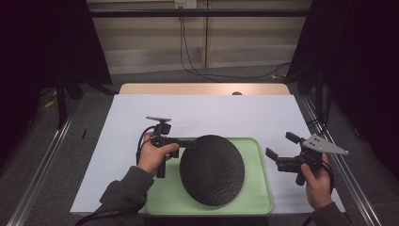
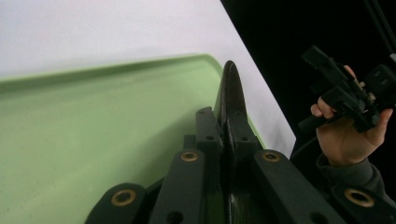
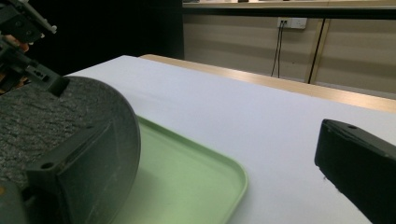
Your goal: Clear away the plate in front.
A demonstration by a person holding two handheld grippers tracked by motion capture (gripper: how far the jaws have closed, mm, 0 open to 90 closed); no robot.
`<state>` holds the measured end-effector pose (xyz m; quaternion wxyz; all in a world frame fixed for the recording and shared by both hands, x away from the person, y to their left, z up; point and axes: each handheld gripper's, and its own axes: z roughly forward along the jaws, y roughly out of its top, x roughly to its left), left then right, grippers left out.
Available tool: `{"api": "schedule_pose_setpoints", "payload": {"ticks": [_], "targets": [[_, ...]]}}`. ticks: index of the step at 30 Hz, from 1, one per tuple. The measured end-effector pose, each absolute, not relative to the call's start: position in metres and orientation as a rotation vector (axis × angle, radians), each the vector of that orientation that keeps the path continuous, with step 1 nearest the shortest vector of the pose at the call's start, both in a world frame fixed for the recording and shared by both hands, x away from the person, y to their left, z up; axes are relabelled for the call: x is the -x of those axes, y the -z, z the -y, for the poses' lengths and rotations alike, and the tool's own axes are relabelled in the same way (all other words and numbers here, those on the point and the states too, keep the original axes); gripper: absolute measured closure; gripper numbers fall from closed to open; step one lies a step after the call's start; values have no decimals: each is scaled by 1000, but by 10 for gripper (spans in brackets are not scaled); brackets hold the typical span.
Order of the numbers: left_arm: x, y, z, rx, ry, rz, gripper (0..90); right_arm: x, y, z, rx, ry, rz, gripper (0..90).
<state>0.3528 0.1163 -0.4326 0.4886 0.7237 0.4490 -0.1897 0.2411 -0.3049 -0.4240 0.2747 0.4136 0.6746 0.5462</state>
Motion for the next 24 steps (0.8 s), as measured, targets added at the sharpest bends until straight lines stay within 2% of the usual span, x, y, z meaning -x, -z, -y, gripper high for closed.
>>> {"api": "schedule_pose_setpoints", "payload": {"ticks": [4,24], "targets": [[-350,443,-118,-1712,508,-1137,862,-241,424,305,-1111,-1468,-1805,0],[-348,447,-118,-1765,385,-1076,864,-241,424,306,-1113,-1470,-1812,0]]}}
